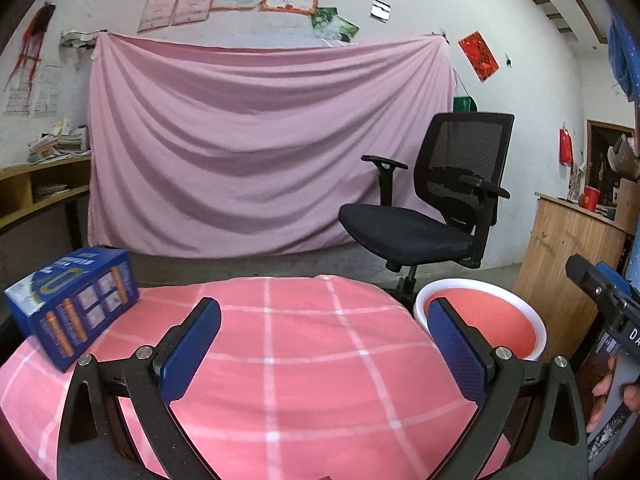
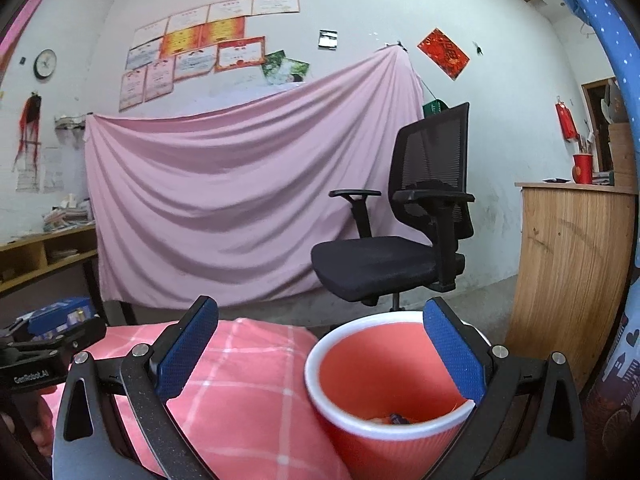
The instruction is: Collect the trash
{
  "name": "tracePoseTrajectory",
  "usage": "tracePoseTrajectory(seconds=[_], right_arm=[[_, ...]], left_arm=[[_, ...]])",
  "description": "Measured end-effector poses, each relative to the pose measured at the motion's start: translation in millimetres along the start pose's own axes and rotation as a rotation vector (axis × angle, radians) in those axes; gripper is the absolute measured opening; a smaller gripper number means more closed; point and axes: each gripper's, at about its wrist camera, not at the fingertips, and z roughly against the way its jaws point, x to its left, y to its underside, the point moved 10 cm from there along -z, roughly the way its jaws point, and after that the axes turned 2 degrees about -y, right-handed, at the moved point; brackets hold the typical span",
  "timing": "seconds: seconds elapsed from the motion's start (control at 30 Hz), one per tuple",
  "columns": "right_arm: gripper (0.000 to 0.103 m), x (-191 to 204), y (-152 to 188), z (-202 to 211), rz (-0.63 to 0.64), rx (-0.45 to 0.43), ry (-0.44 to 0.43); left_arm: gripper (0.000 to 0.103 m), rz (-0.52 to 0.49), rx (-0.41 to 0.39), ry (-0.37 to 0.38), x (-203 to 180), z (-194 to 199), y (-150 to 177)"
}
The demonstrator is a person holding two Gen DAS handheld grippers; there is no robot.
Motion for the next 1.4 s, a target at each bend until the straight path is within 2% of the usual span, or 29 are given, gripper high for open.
tracePoseTrajectory(seconds=[0.37, 0.7, 1.0, 1.4], right_arm=[[0.103, 49, 12, 39, 0.034, 0.002, -0.020], [0.103, 87, 22, 69, 0.043, -0.013, -0.057], [0.103, 112, 38, 85, 0.054, 0.012, -0.066], [0.103, 133, 47, 115, 0.050, -0.038, -0.054]], left_arm=[[0.101, 0.001, -0.047, -0.043, 42, 62, 9], [0.101, 0.033, -0.049, -0.084, 79, 108, 32], [0.101, 0.039, -0.052, -0.118, 99, 134, 48], [0.101, 0.033, -0.066, -0.145, 113, 159, 69]])
